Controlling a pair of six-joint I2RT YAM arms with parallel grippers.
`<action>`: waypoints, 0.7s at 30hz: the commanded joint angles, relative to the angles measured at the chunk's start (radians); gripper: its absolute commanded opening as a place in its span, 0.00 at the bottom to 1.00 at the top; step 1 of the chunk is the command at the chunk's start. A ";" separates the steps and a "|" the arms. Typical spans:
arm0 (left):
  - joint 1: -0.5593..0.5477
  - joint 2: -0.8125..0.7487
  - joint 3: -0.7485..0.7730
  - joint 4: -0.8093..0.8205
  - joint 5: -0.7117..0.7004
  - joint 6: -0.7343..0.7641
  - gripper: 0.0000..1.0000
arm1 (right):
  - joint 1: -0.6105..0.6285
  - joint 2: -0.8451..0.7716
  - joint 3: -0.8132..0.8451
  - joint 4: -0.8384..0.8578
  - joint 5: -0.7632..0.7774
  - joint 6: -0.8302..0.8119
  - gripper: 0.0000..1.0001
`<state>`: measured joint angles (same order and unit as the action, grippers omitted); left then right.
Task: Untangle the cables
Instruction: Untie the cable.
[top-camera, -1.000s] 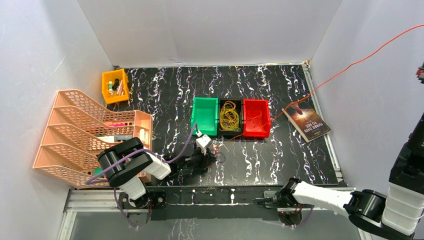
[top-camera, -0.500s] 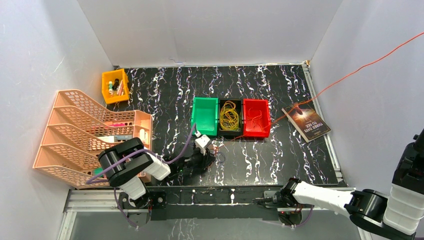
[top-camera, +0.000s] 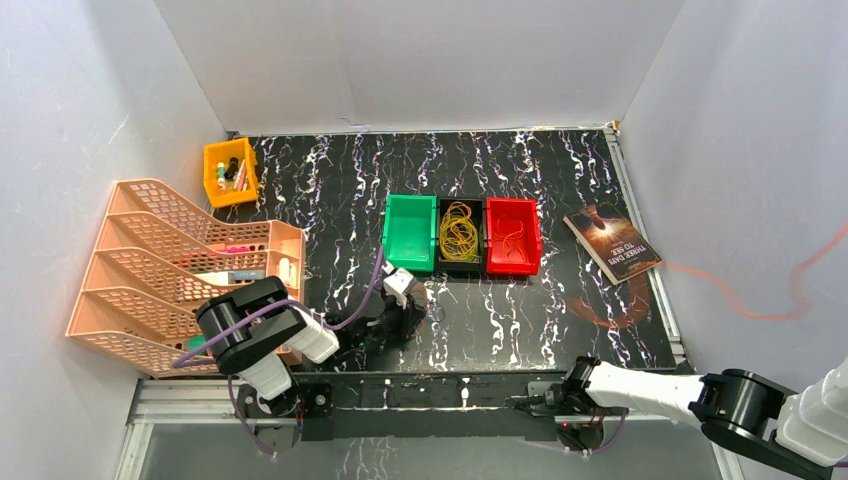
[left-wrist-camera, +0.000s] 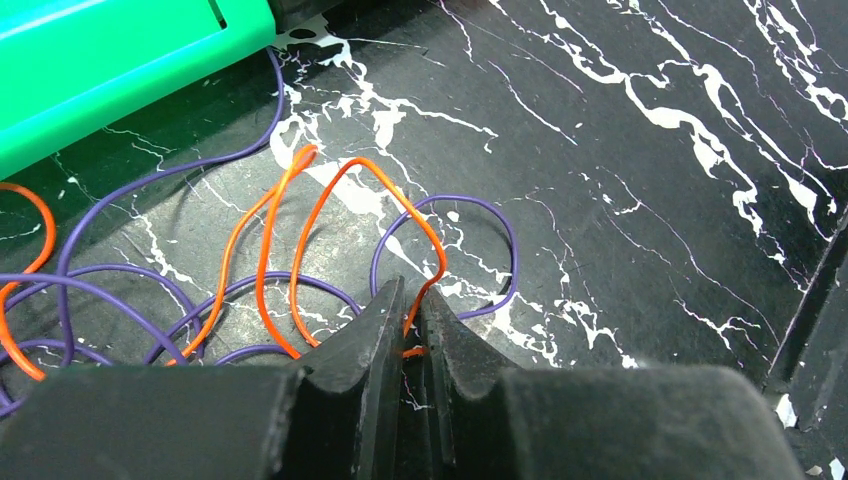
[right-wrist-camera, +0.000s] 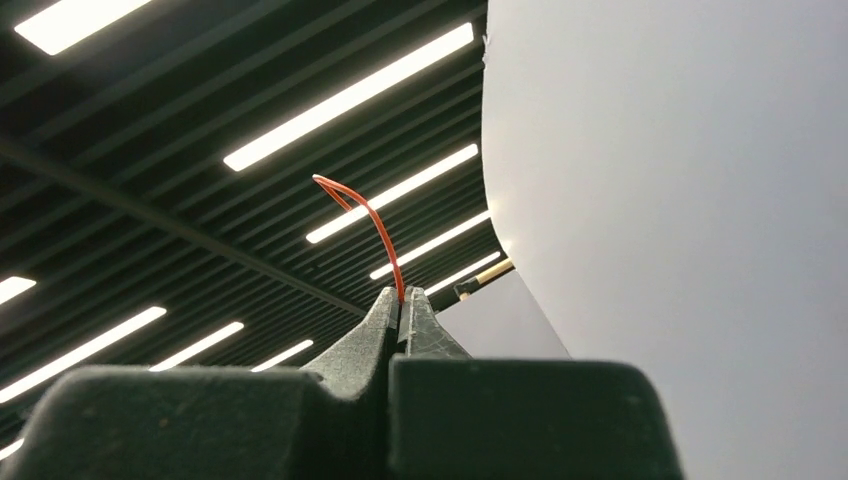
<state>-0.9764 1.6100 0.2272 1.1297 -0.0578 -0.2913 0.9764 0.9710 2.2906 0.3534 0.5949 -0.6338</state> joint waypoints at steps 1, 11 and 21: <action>0.004 0.013 -0.035 -0.099 -0.058 0.010 0.12 | 0.043 0.031 0.011 0.045 -0.010 -0.092 0.00; 0.004 -0.033 -0.013 -0.100 -0.010 0.021 0.30 | 0.138 -0.041 -0.226 0.030 0.098 -0.058 0.00; 0.003 -0.270 0.000 -0.157 0.076 0.074 0.57 | 0.207 -0.074 -0.352 -0.037 0.184 0.023 0.00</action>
<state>-0.9764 1.4548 0.2199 1.0122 -0.0345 -0.2600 1.1629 0.9337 1.9530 0.3370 0.7307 -0.6716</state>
